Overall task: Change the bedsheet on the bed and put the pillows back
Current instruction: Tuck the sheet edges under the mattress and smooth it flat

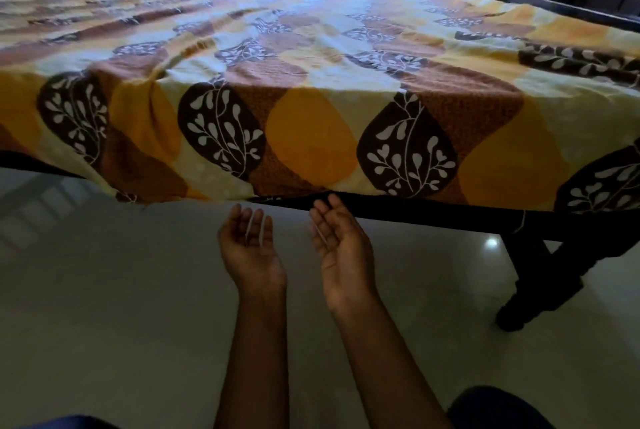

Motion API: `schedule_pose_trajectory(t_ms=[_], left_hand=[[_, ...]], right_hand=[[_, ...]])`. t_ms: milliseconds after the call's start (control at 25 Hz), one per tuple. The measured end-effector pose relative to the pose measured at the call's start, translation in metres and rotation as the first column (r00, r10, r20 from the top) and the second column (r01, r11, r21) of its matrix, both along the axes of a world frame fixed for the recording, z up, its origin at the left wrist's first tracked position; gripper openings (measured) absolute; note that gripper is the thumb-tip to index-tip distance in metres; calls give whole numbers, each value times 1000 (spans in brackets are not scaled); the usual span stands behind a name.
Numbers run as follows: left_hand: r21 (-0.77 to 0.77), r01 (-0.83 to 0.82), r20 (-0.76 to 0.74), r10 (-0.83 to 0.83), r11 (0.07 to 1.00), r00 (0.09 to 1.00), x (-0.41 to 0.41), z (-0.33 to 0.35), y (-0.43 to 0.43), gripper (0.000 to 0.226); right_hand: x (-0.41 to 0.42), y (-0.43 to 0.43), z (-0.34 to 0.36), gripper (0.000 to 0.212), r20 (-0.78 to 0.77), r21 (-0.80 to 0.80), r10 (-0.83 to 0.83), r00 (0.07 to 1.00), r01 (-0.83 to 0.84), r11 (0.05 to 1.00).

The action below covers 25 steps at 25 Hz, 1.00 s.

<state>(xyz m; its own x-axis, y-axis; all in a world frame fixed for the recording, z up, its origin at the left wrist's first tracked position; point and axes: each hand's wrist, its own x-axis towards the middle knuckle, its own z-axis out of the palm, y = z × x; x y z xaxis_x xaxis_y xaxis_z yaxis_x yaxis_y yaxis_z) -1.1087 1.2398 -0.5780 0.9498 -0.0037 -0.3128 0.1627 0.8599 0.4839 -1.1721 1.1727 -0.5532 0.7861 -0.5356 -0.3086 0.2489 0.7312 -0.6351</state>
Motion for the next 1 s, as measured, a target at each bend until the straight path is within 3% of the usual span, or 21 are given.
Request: schedule_pose_trajectory(t_ms=[120, 240, 360, 440, 560, 640, 720, 760, 800, 1000], left_hand=[[-31, -49, 78, 52, 998, 996, 23, 7, 26, 45], [-45, 108, 164, -100, 993, 981, 33, 17, 32, 66], [-187, 271, 233, -225, 944, 946, 44, 32, 25, 85], [-264, 307, 228, -250, 914, 941, 55, 43, 15, 89], [-334, 298, 213, -236, 894, 948, 64, 57, -3, 77], [-206, 217, 155, -187, 954, 970, 65, 55, -8, 59], [85, 32, -10, -32, 996, 999, 61, 40, 1, 43], [241, -41, -92, 65, 970, 994, 57, 29, 9, 41], [297, -70, -124, 111, 952, 986, 54, 17, 19, 40], [186, -189, -69, 205, 964, 976, 73, -4, 66, 38]], right_hand=[[23, 5, 16, 38, 46, 27, -8, 999, 7, 1000], [29, 3, 26, 37, 77, 50, 1, 997, -5, 999], [29, 0, 36, 26, 85, 31, 18, 996, -20, 999], [31, -2, 43, 19, 80, 26, 22, 997, -25, 999], [33, -3, 44, 26, 82, 16, 28, 996, -30, 999], [32, -3, 38, 27, 84, 35, 35, 996, -38, 999], [30, -4, 31, 22, 80, 75, 27, 996, -33, 997], [29, -3, 25, 22, 67, 89, 20, 998, -26, 996], [29, 0, 20, 23, 55, 99, 22, 998, -27, 995], [56, 45, 3, 32, 13, 99, 168, 986, -168, 981]])
